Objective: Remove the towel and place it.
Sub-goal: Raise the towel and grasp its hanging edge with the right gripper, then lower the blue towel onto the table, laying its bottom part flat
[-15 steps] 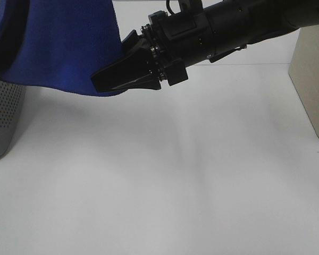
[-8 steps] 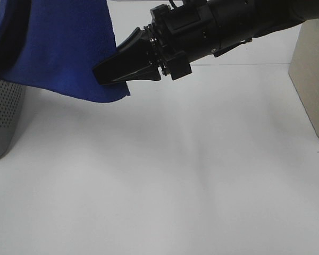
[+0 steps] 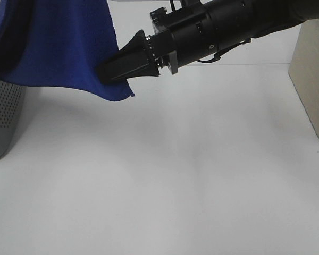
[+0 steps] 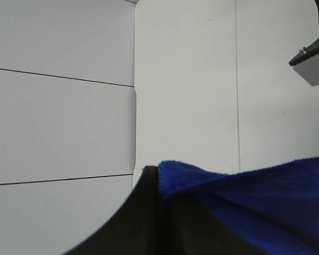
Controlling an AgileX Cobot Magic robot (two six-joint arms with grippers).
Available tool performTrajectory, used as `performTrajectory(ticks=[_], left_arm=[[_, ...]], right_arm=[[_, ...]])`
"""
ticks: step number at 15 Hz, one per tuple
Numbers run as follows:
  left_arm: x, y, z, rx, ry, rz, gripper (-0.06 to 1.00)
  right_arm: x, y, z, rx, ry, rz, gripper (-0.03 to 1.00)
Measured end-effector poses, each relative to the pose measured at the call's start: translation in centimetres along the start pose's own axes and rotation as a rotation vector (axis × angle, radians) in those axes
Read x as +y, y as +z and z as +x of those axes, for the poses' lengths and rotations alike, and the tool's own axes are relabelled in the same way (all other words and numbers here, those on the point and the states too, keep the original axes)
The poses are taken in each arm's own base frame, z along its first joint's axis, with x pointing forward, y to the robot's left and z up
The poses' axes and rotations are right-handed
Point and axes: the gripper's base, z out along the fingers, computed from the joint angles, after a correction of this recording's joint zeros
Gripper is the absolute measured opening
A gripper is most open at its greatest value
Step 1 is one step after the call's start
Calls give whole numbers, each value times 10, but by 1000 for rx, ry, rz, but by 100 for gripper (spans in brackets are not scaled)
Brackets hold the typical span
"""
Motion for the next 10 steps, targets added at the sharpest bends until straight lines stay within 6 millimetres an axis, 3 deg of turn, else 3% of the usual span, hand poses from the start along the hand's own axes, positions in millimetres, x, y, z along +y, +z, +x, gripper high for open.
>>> performTrajectory(ticks=[5, 10], left_arm=[[-1, 1, -2, -17, -107, 12, 0], [4, 1, -4, -49, -210, -41, 0]], right_arm=[[3, -7, -7, 55, 142, 91, 1], [38, -48, -43, 178, 111, 383, 1]])
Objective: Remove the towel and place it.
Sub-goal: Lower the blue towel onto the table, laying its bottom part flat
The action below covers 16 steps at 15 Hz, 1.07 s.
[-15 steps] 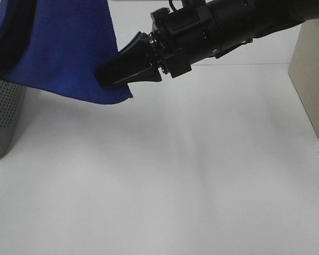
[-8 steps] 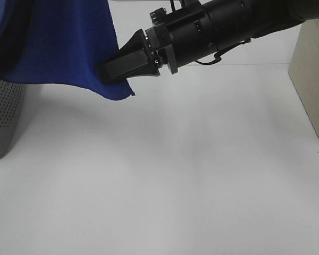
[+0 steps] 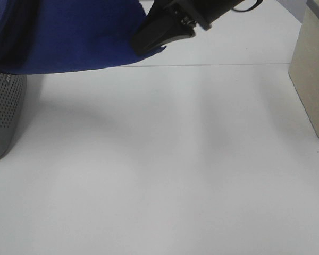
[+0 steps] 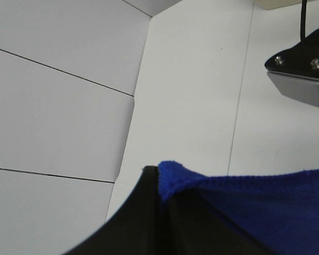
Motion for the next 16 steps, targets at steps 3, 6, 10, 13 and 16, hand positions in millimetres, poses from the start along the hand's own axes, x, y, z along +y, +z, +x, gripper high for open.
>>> performTrajectory(ticks=[3, 6, 10, 13, 16], left_arm=[[8, -1, -6, -72, -33, -90, 0], [16, -2, -12, -139, -35, -172, 0], [23, -5, -18, -208, -46, -254, 0], [33, -1, -19, -283, -168, -333, 0], [33, 17, -16, -291, -234, -334, 0]], right_arm=[[17, -57, -19, -10, 11, 295, 1], [33, -102, -38, -95, 5, 494, 1], [46, -149, -55, -189, -10, 718, 1], [54, -176, -61, -235, -12, 851, 1], [54, -184, -62, -239, -24, 907, 1]])
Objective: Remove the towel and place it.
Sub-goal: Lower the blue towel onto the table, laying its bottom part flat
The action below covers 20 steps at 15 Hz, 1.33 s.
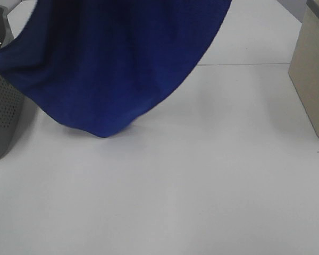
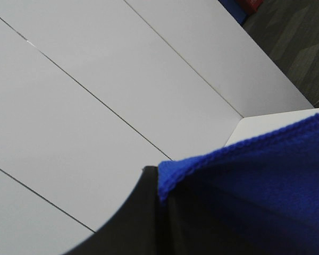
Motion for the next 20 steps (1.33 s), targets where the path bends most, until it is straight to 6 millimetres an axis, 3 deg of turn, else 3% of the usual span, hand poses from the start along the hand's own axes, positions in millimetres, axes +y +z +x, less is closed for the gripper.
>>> performTrajectory(ticks=[8, 14, 17, 18, 20], left_arm=[[-19, 37, 16, -1, 67, -21, 0], [-22, 46, 15, -74, 22, -65, 0], [-16, 46, 15, -104, -11, -100, 0], [0, 47, 30, -91, -89, -144, 0], [11, 49, 43, -82, -165, -179, 0]], right_arm=[[-20, -3, -6, -63, -36, 217, 1], [-27, -5, -13, -148, -2, 308, 1], [-31, -7, -17, -186, -9, 345, 1], [-31, -2, -18, -191, -20, 355, 1], [-30, 7, -21, -211, -28, 352, 1]])
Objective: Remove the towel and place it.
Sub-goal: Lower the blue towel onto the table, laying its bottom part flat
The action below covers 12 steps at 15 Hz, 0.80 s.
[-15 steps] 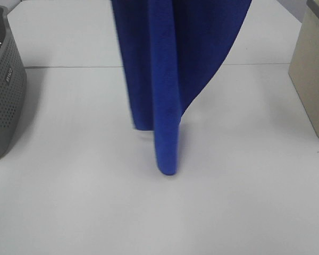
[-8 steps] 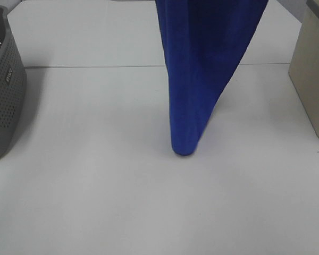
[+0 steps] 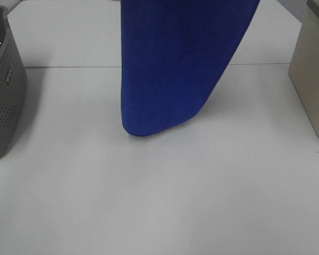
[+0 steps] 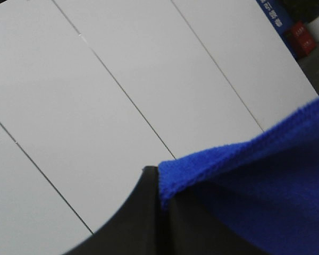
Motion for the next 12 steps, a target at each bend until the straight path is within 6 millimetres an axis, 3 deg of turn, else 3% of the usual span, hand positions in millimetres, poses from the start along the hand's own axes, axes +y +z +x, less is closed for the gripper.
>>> performTrajectory(ticks=[3, 7, 9, 12], left_arm=[[17, 8, 21, -8, -96, -65, 0], [12, 22, 35, -60, -99, -89, 0], [10, 38, 57, -144, -81, -141, 0], [19, 50, 93, -158, -110, -201, 0]], right_arm=[[8, 14, -9, -118, 26, -15, 1], [19, 33, -15, -221, 19, -28, 1], [32, 65, -9, -240, -30, -15, 1], [24, 92, -10, -302, 47, 8, 1]])
